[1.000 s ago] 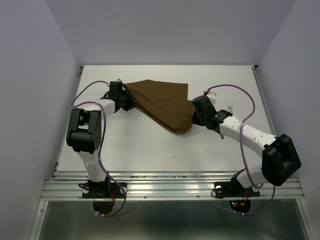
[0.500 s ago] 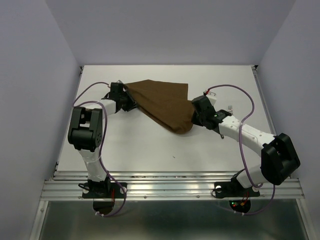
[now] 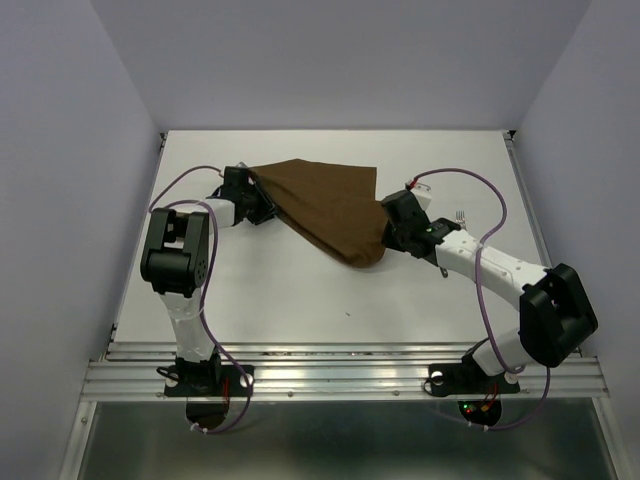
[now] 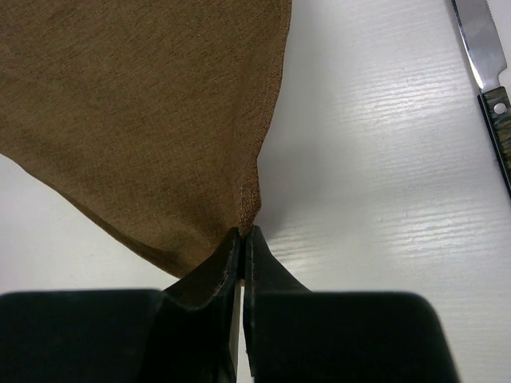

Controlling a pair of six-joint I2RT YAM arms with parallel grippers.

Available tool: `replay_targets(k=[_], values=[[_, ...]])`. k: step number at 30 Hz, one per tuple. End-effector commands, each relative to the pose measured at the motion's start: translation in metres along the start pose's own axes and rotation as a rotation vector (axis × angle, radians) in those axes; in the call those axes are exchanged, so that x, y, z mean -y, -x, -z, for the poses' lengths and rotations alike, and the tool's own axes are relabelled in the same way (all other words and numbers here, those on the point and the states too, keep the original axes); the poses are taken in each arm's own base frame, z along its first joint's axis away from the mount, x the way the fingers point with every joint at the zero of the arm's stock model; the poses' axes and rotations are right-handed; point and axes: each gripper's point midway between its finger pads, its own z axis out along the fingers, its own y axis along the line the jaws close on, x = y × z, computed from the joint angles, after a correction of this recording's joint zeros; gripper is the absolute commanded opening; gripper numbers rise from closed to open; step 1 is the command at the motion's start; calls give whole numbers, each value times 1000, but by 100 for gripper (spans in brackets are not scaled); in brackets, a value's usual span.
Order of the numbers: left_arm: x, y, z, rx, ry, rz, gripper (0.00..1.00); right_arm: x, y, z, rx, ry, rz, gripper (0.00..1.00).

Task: Fold the napkin into a case and place the utensils inside
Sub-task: Flatten out the crumpled napkin at the center of the board.

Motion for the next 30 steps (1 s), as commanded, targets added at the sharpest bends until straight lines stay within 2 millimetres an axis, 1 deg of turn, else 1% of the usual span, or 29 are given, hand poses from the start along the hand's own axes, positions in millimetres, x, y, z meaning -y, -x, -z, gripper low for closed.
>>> replay_targets(k=[1, 3, 6, 8, 9, 10, 11, 12, 14, 15, 16, 19, 20, 21, 23, 24, 26, 27, 28, 29, 30], values=[[7, 5, -4, 9, -7, -29, 46, -12, 16, 5, 41, 22, -15, 1], [8, 7, -2, 18, -7, -35, 47, -11, 16, 4, 43, 19, -16, 1], [11, 12, 1, 38, -7, -45, 51, -10, 16, 5, 44, 16, -16, 1], [13, 10, 1, 33, -29, -68, 61, -10, 16, 4, 42, 14, -11, 1], [18, 11, 0, 42, -55, -81, 64, -10, 15, 3, 41, 13, -12, 1], [20, 9, 0, 36, -63, -87, 69, -10, 15, 3, 40, 14, -12, 1], [21, 9, -2, 32, -68, -96, 71, -10, 14, 2, 36, 13, -14, 1], [18, 7, -6, 25, -60, -95, 71, -10, 12, 2, 32, 15, -16, 1], [18, 9, -10, 26, -59, -92, 70, -10, 11, 1, 27, 14, -17, 1], [15, 7, -14, 18, -52, -88, 66, -11, 11, 1, 24, 16, -19, 1], [16, 6, -17, 13, -55, -85, 56, -12, 12, 2, 26, 20, -20, 1], [16, 5, -22, 3, -59, -81, 35, -14, 15, 5, 32, 31, -24, 1], [16, 6, -21, 4, -58, -83, 9, -16, 18, 8, 42, 39, -29, 1], [22, 10, -17, 7, -68, -99, 0, -16, 21, 10, 50, 41, -32, 1], [33, 17, -8, 14, -88, -119, 0, -16, 27, 13, 69, 43, -39, 1], [44, 29, 4, 47, -103, -135, 0, -16, 35, 18, 101, 47, -33, 1], [57, 44, 21, 88, -117, -151, 0, -14, 45, 24, 140, 42, -27, 1], [71, 57, 37, 116, -128, -164, 0, -17, 57, 30, 173, 45, -13, 1], [77, 66, 46, 135, -137, -185, 0, -20, 65, 34, 189, 56, -9, 1], [97, 78, 63, 161, -183, -207, 0, -25, 73, 39, 205, 69, -3, 1], [102, 77, 72, 150, -188, -215, 0, -28, 78, 44, 210, 80, 12, 1]])
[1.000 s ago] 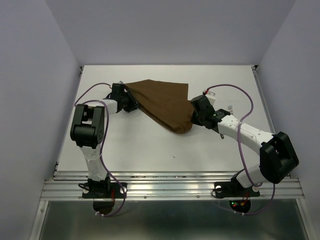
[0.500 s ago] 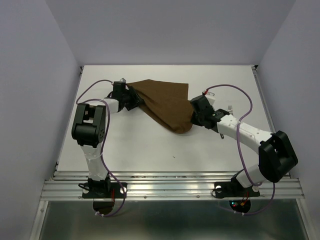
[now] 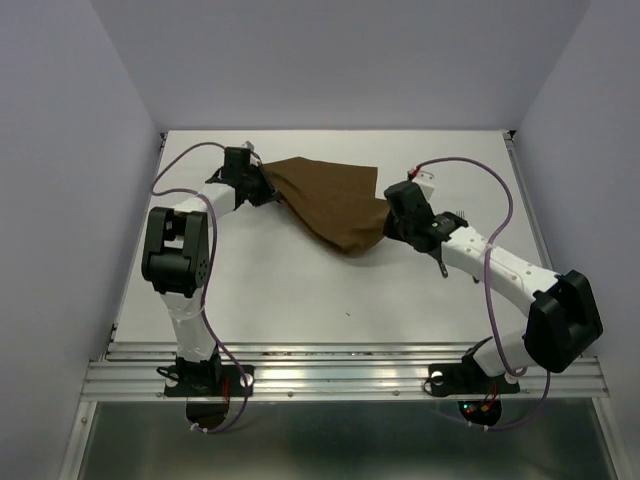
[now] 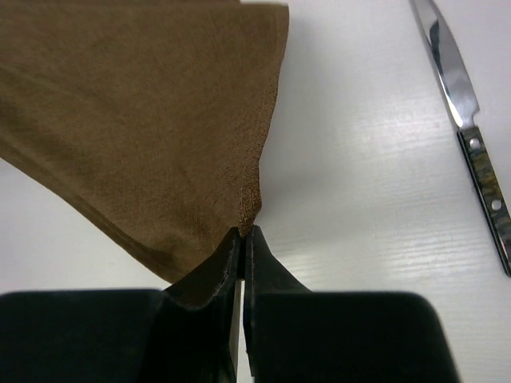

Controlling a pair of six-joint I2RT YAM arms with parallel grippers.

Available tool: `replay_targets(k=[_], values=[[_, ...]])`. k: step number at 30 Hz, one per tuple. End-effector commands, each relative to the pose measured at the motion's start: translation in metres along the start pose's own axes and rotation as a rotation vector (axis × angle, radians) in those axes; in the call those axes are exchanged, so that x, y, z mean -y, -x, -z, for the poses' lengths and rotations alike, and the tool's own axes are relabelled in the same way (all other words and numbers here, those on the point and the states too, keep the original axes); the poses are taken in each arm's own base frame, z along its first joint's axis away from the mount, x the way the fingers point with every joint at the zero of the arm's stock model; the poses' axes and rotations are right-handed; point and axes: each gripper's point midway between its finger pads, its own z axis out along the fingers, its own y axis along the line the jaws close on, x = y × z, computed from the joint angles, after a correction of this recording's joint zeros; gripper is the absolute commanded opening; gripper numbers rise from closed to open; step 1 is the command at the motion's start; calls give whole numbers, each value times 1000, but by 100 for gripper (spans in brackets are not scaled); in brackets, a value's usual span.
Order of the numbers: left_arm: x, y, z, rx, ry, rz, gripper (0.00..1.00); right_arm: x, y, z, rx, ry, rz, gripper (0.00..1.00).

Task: Fold the napkin into a case and place the utensils inside
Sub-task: Flatten out the crumpled napkin at the center of the board.

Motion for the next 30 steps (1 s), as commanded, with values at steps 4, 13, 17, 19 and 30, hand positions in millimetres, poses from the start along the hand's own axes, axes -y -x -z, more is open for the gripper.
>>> replay_targets(k=[4, 13, 17, 19, 30], values=[[103, 97, 134, 263, -157, -218, 0, -49, 121, 80, 258, 166, -30, 1], [163, 192, 279, 547, -174, -329, 0, -86, 269, 166, 603, 228, -5, 1], [174, 199, 332, 640, -181, -363, 0, -76, 298, 215, 706, 253, -63, 1], [177, 197, 357, 682, -193, -373, 0, -64, 302, 237, 741, 262, -86, 1], [214, 166, 490, 934, -359, -425, 0, -59, 298, 322, 762, 519, -142, 1]])
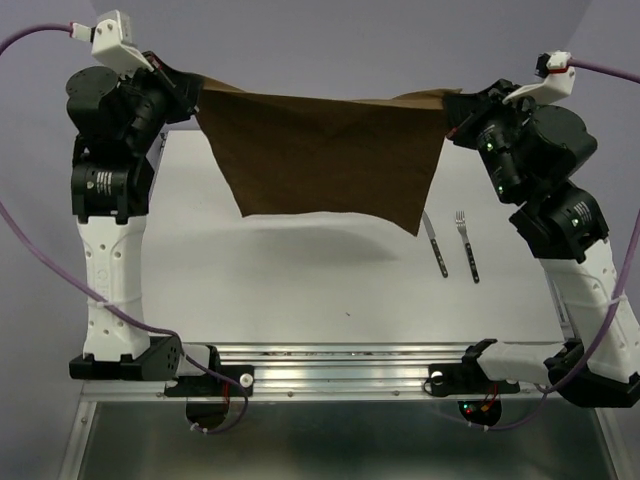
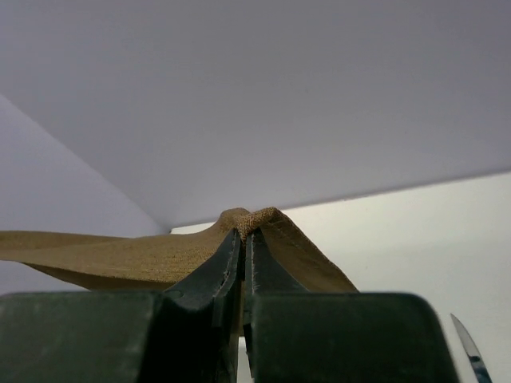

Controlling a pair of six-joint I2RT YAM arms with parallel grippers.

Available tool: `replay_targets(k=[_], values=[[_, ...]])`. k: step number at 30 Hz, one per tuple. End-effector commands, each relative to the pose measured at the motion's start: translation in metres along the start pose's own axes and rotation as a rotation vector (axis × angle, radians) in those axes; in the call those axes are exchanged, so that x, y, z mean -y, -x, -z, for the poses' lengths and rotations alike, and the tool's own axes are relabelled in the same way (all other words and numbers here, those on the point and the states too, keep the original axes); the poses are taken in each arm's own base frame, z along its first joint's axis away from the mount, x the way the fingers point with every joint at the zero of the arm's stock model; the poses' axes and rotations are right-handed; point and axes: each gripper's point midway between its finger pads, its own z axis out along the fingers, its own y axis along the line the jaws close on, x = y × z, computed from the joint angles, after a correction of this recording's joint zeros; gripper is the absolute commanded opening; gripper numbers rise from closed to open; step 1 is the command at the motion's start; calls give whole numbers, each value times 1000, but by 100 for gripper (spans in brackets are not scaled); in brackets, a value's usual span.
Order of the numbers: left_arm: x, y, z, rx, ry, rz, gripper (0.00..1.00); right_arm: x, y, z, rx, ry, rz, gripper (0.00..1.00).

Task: Fold the napkin into a case and place the utensils inside
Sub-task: Flatten out the crumpled napkin at the center of the board.

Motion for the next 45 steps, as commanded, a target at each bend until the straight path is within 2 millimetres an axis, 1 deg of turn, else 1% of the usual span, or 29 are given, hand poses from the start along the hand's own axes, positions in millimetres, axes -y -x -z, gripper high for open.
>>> replay_targets(k=[1, 2, 5, 6, 9, 11, 13, 15, 19, 20, 22, 23, 25, 26, 27, 29, 30, 31, 32, 34, 37, 38, 39, 40, 41, 42, 43, 44, 45], values=[[37, 58, 58, 205, -93, -61, 0, -25, 33, 27, 25, 152, -76, 1], [46, 68, 78, 249, -113, -68, 0, -29, 46, 41, 44, 193, -98, 1], [58, 79, 103, 306, -140, -60, 0, -44, 61, 64, 49, 305, -139, 1], [65, 88, 118, 331, -151, -59, 0, -47, 69, 76, 56, 340, -162, 1], [74, 101, 144, 377, -154, -63, 0, -57, 77, 100, 42, 431, -216, 1], [75, 103, 156, 404, -154, -65, 0, -57, 80, 107, 50, 446, -233, 1], [70, 101, 155, 408, -132, -69, 0, -48, 76, 108, 71, 423, -239, 1], [58, 87, 139, 361, -97, -61, 0, -37, 66, 102, 71, 374, -234, 1], [30, 55, 106, 274, -25, -44, 0, -10, 21, 71, 10, 212, -187, 1], [22, 48, 98, 259, 0, -38, 0, -3, -6, 54, -41, 158, -154, 1], [1, 21, 76, 189, 50, -30, 0, 10, -30, 37, -73, 72, -112, 1], [-6, 12, 68, 164, 66, -29, 0, 18, -56, 22, -117, 25, -77, 1], [-27, -22, 43, 80, 107, -20, 0, 29, -79, 6, -149, -40, -26, 1], [-37, -36, 30, 42, 126, -16, 0, 38, -101, -8, -181, -96, 11, 1], [-48, -56, 19, 4, 145, -13, 0, 43, -114, -15, -198, -123, 37, 1], [-64, -77, 5, -39, 174, -11, 0, 50, -135, -28, -229, -161, 96, 1], [-74, -95, -8, -83, 191, -6, 0, 56, -145, -37, -243, -181, 117, 1], [-90, -120, -22, -132, 218, 1, 0, 74, -168, -52, -281, -223, 156, 1], [-92, -119, -23, -129, 227, 3, 0, 72, -180, -59, -302, -215, 161, 1], [-114, -143, -39, -177, 288, 17, 0, 92, -207, -81, -352, -227, 155, 1], [-132, -168, -62, -234, 326, 43, 0, 115, -223, -105, -383, -235, 109, 1], [-138, -174, -67, -246, 341, 43, 0, 124, -241, -115, -417, -247, 113, 1], [-148, -190, -77, -282, 358, 52, 0, 128, -246, -122, -426, -253, 113, 1], [-152, -195, -83, -287, 363, 53, 0, 130, -257, -134, -453, -244, 120, 1], [-155, -202, -88, -300, 363, 60, 0, 136, -255, -135, -451, -250, 121, 1], [-161, -215, -98, -321, 366, 71, 0, 141, -264, -148, -466, -254, 128, 1], [-163, -223, -103, -335, 361, 84, 0, 142, -260, -159, -455, -242, 116, 1], [-165, -227, -108, -341, 353, 92, 0, 146, -275, -161, -485, -244, 118, 1], [-170, -236, -118, -351, 353, 110, 0, 154, -282, -175, -497, -247, 102, 1]])
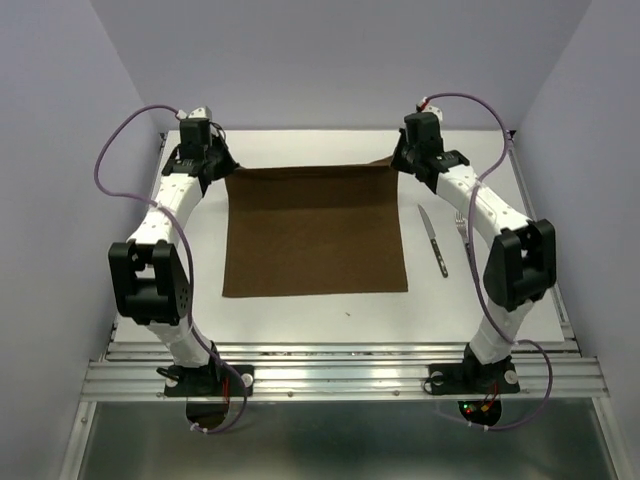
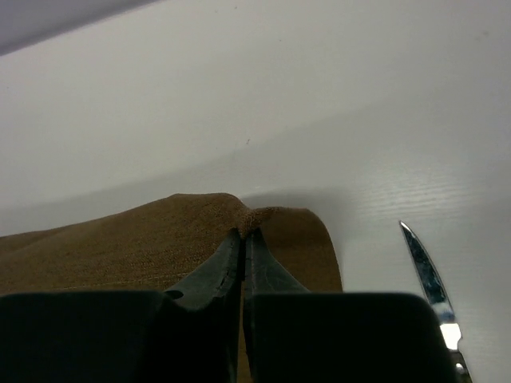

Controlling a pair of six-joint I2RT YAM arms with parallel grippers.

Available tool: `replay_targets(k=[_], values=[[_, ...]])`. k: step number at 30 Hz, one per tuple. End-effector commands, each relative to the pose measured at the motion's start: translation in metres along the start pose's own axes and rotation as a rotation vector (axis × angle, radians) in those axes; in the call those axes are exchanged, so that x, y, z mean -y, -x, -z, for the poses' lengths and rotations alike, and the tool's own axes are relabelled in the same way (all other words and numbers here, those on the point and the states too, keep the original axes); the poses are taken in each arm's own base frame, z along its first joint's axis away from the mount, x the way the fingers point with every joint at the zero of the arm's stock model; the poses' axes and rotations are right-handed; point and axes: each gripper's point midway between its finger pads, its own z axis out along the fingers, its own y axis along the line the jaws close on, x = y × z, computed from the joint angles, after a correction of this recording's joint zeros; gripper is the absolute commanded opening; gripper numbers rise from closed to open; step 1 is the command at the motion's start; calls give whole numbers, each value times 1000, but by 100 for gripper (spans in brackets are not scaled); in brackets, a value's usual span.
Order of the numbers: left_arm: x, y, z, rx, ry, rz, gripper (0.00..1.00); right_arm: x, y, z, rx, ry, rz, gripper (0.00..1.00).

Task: Fold the napkin into a case and place the utensils inside
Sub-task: Flatten out the crumpled napkin at the center of the board, then fold and flatten the napkin at the center of the board.

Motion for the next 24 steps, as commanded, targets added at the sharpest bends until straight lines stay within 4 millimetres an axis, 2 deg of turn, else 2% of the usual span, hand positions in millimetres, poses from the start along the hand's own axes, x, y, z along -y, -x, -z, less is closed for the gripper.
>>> replay_targets(k=[1, 2, 3, 6, 9, 10, 12, 13, 14, 15, 17, 18, 19, 20, 22, 24], values=[[7, 34, -21, 91, -39, 31, 0, -6, 42, -30, 80, 59, -37, 1], [7, 34, -27, 84, -43, 39, 0, -5, 43, -38, 77, 60, -45, 1], [8, 36, -39, 82, -46, 44, 0, 0, 45, -54, 74, 52, -66, 1], [10, 36, -58, 58, -58, 51, 0, -2, 44, -76, 49, 84, -95, 1], [10, 34, -66, 36, -57, 37, 0, -8, 37, -78, 18, 124, -102, 1], [10, 32, -64, 25, -57, 33, 0, -6, 27, -79, -4, 122, -107, 1], [10, 31, -56, 20, -56, 20, 0, -6, 21, -71, -26, 135, -118, 1], [7, 24, -53, 7, -50, 15, 0, -6, 17, -68, -39, 137, -133, 1], [9, 28, -43, 19, -55, 3, 0, 0, 9, -60, -64, 136, -146, 1], [4, 17, -41, -2, -44, 1, 0, 1, 5, -56, -78, 136, -165, 1], [3, 15, -26, -5, -39, -5, 0, 3, -8, -39, -111, 152, -185, 1], [-2, 7, -28, -22, -28, -6, 0, 5, -13, -34, -124, 151, -192, 1], [-5, -1, -19, -35, -20, -5, 0, 6, -19, -29, -140, 154, -207, 1], [-7, -6, -15, -43, -16, -4, 0, 11, -33, -25, -171, 145, -213, 1], [-12, -20, -2, -58, -13, -2, 0, 10, -36, -9, -181, 167, -224, 1], [-16, -29, 5, -68, -4, -6, 0, 15, -44, -1, -191, 153, -257, 1]])
